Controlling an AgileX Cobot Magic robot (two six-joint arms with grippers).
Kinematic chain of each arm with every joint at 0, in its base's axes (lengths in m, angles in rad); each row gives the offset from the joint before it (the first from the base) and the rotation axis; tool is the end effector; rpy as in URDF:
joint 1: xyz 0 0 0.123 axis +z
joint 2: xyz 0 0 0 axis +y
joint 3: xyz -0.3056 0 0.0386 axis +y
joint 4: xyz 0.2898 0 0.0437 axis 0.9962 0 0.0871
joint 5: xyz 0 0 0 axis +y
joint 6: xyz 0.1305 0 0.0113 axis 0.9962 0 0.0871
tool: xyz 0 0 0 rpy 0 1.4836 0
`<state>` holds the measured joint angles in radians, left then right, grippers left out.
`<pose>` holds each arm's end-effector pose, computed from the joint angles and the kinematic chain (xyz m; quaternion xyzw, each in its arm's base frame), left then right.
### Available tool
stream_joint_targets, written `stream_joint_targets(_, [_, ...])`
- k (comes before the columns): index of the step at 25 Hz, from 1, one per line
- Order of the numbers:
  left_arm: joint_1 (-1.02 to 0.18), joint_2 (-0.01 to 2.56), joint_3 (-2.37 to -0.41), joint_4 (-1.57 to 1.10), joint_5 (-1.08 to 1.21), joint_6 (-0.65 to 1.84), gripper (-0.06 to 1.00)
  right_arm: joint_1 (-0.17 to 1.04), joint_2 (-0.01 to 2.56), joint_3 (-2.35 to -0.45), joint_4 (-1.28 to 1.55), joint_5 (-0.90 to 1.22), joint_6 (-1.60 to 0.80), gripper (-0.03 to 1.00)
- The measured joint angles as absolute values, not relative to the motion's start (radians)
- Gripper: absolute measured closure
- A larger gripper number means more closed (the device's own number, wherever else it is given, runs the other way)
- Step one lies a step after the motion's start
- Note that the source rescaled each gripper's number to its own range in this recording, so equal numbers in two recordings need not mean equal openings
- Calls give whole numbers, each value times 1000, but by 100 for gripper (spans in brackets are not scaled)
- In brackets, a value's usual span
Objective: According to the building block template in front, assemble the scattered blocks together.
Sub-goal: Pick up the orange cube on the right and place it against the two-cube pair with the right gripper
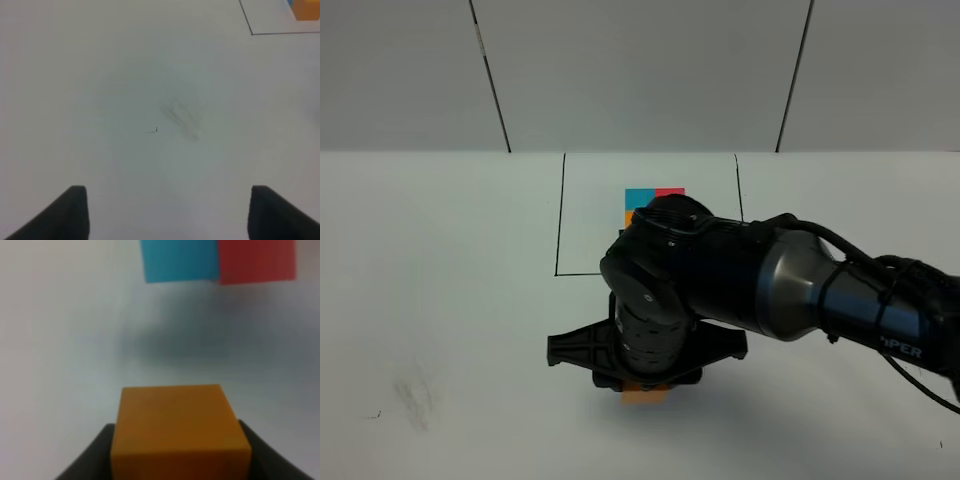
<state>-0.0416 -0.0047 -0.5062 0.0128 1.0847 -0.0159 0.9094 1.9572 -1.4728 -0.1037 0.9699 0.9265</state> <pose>0.0414 -0.0002 0.2786 0.0106 0.8565 -0.0084 0.5159 0.2879 0.3517 0.1675 -0.0163 0.9937 0.0530 0.0978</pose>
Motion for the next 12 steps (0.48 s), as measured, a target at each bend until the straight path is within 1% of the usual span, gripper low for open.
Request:
stream_joint_targets(5, [-42,-5,-506,13,1085,-16,49,910,1993,-1485,-49,905,826,68])
stream_joint_targets(12, [-42,-5,-506,13,1085,-16,49,910,2027,-1485,-60,895,812,68])
